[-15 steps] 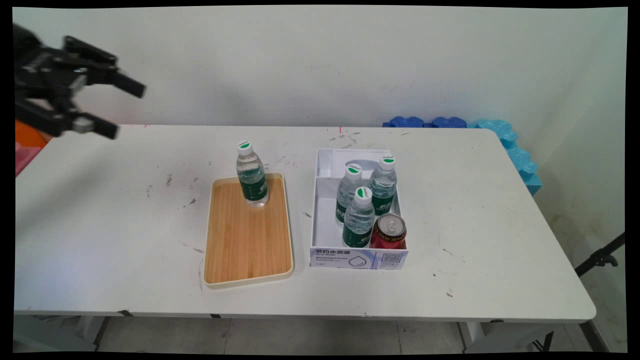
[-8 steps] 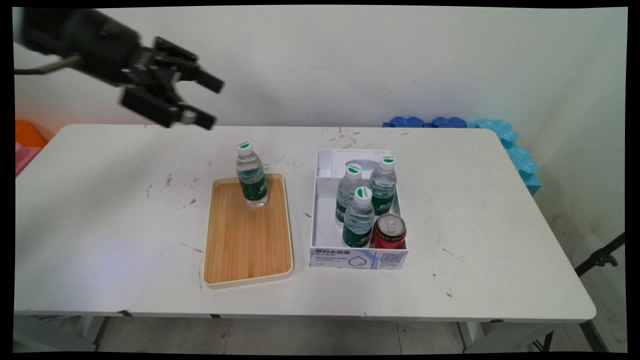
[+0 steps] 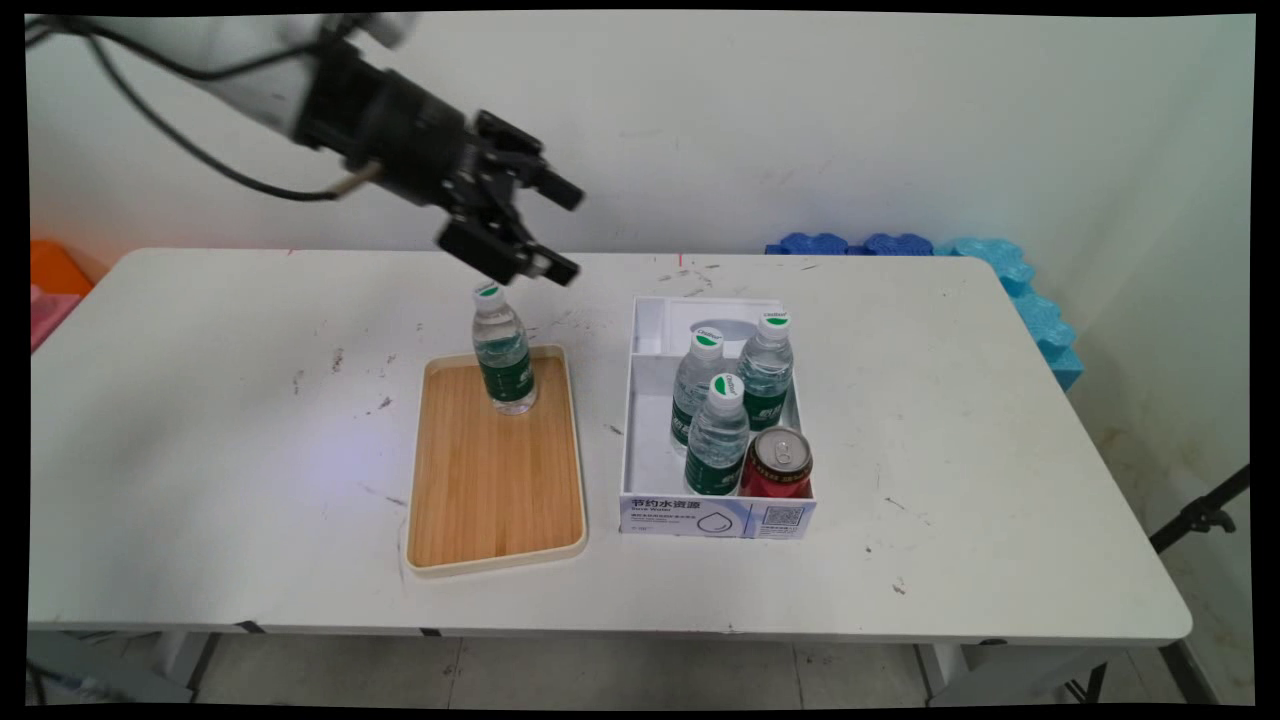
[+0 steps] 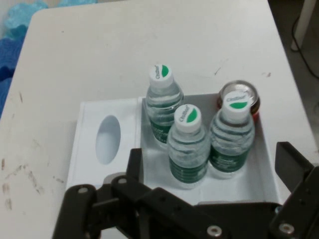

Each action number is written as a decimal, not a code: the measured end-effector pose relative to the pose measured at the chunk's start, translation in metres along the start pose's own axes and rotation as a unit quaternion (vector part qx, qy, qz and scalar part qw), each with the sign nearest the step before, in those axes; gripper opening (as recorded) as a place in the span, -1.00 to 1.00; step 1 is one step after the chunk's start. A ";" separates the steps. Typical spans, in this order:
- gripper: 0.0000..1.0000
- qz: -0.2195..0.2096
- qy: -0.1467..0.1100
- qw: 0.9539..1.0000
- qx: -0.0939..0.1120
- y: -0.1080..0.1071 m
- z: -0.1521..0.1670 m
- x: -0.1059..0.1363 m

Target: Pick up the green bottle from the white box

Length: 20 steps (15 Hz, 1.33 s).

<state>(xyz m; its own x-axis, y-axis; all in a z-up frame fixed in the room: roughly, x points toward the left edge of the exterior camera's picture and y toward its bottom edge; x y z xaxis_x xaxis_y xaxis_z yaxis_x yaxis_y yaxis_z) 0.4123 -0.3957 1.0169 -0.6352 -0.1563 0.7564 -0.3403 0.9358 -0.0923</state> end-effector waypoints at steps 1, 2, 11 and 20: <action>1.00 0.006 -0.004 1.000 -0.003 -0.006 0.014 -0.001; 1.00 0.010 -0.008 1.000 -0.006 -0.011 0.027 -0.002; 1.00 0.021 -0.042 0.998 -0.049 -0.030 0.103 -0.033; 1.00 0.034 -0.046 0.995 -0.084 -0.031 0.150 -0.061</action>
<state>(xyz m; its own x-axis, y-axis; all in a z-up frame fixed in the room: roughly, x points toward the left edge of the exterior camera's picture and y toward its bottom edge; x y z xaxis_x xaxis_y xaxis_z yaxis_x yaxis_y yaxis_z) 0.3574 -0.4630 0.8763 -0.7167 -0.1119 0.6884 -0.1787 0.9836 -0.0261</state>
